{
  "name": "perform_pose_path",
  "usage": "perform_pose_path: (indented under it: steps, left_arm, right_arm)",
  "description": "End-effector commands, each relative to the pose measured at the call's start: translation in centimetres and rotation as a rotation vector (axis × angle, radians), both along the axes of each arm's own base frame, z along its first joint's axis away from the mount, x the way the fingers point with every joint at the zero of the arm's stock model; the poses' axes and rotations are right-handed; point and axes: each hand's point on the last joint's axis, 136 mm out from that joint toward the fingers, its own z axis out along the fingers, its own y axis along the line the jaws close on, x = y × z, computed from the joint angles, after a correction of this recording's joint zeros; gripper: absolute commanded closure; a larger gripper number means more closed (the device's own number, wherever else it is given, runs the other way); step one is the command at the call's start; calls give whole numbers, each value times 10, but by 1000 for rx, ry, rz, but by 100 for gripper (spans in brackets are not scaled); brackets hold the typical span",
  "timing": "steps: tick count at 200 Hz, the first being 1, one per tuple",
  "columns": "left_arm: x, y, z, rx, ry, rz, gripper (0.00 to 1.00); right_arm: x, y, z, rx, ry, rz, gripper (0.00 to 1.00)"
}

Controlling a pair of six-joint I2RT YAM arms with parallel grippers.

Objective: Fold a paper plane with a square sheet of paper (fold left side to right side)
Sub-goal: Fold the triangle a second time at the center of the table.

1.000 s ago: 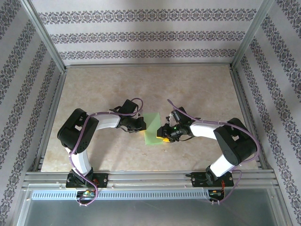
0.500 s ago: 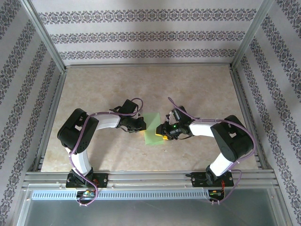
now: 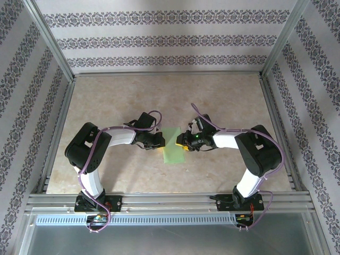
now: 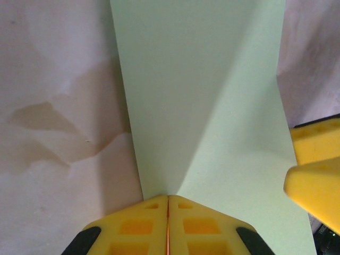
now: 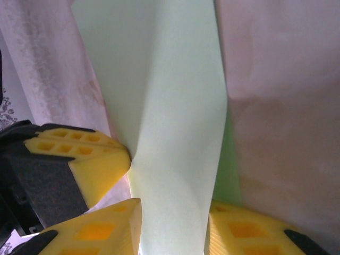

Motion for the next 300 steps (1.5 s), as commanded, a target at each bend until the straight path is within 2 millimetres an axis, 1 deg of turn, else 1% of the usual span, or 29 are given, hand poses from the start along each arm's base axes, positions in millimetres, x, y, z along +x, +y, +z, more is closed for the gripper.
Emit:
perform_pose_path:
  steps: [1,25,46,68,78,89,112,126,140,148,164,191,223,239,249,300]
  left_arm:
    - [-12,1,-5,23,22,-31,91]
    - [-11,1,-3,17,13,-30,90]
    - [-7,0,3,7,-9,-28,85]
    - [-3,-2,13,-2,-43,-30,77]
    - [-1,-3,21,-8,-74,-33,74]
    - [2,-2,32,-13,-120,-40,73]
    - [4,5,59,4,-236,-67,67]
    - [-1,9,76,41,-326,-101,59]
    - [-12,8,90,91,-427,-166,53]
    - [-20,5,95,117,-477,-204,50]
    - [-37,-3,100,163,-553,-279,46]
    - [-61,-22,95,249,-635,-397,42]
    - [-76,-43,83,368,-689,-521,38]
    - [-76,-49,76,462,-716,-566,38]
    - [-77,-53,71,510,-732,-601,35]
    - [-69,-70,49,643,-750,-685,31]
  right_arm:
    - [14,1,3,5,-42,0,67]
    - [14,-1,1,-3,-35,-2,71]
    - [13,-3,0,-9,-32,-2,77]
    - [12,-3,2,-11,-32,-3,87]
    - [11,-4,3,-10,-33,-3,92]
    - [11,-4,5,-11,-31,-6,95]
    - [11,-5,10,-7,-30,-13,97]
    - [11,-5,14,0,-31,-20,97]
    - [11,-6,17,3,-29,-30,97]
    - [12,-6,19,3,-27,-37,97]
    - [13,-7,21,2,-27,-51,98]
    - [15,-7,23,8,-19,-60,99]
    - [16,-8,24,10,-16,-67,99]
    - [16,-8,24,9,-16,-67,99]
    - [16,-7,24,9,-16,-67,99]
    - [16,-7,24,11,-13,-66,99]
